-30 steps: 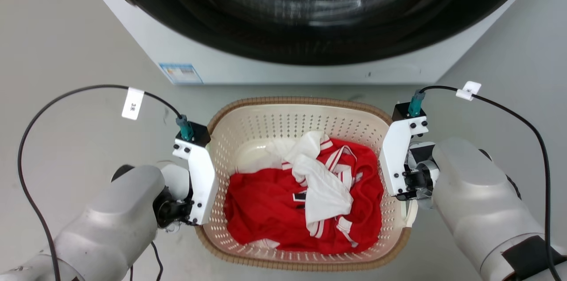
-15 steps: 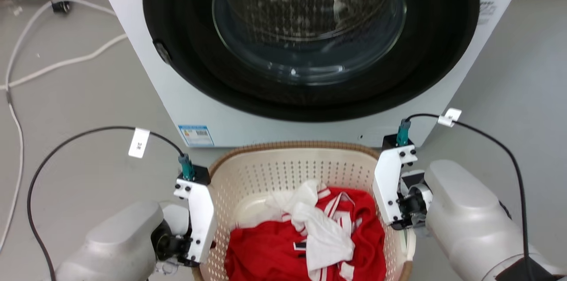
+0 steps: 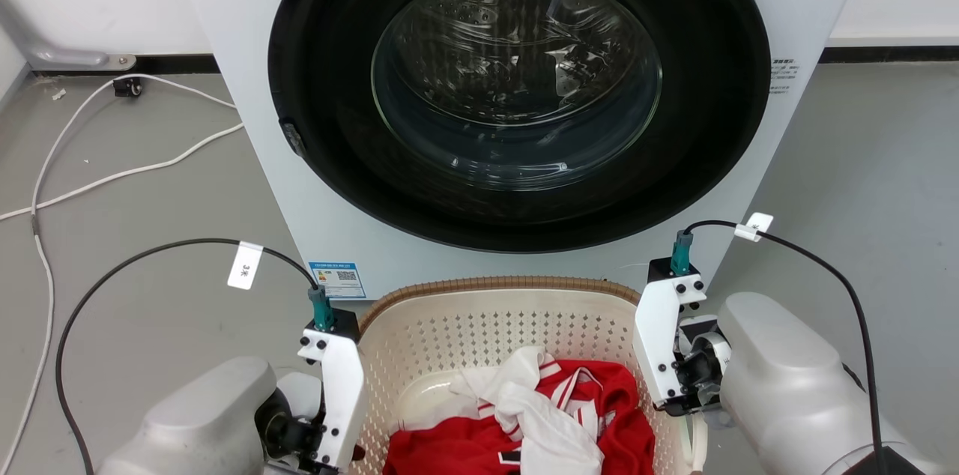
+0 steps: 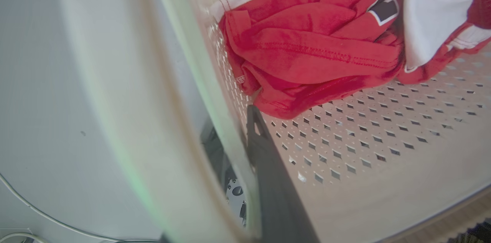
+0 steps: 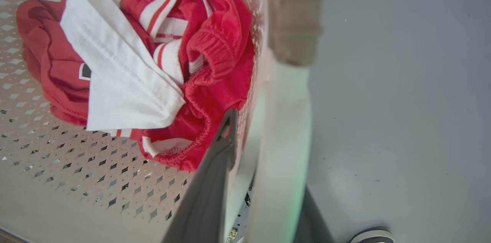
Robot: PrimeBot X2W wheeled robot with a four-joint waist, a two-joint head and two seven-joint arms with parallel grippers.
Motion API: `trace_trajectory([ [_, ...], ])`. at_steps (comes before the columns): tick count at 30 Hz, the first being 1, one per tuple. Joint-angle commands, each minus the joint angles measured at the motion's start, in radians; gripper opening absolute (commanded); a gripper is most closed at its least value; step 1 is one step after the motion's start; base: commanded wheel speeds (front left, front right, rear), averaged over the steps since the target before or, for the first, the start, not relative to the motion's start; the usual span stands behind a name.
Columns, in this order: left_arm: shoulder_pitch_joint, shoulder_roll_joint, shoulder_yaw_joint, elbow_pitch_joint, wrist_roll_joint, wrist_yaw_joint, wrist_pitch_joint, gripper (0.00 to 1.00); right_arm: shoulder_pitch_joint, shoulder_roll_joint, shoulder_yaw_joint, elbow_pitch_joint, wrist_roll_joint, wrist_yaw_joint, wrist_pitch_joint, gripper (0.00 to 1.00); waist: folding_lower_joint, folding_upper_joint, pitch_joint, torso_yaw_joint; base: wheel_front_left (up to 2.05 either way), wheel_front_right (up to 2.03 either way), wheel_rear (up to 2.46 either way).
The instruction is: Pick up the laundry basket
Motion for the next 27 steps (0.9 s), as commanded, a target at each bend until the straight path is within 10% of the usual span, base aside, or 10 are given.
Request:
trace_trajectory([
  [1, 0.02, 0.017, -0.009, 0.01, 0.0, -0.004, 0.021, 0.0, -0.013, -0.017, 0.005, 0.006, -0.011, 0.003, -0.005, 0.0, 0.0002, 0.0, -0.002, 0.001, 0.0, 0.0, 0.0],
  [27, 0.006, 0.016, -0.005, 0.023, -0.027, -0.004, 0.007, 0.0, -0.026, -0.017, 0.035, 0.027, 0.017, 0.002, -0.014, 0.0, 0.0002, 0.0, -0.008, -0.005, 0.0, 0.0, 0.0],
])
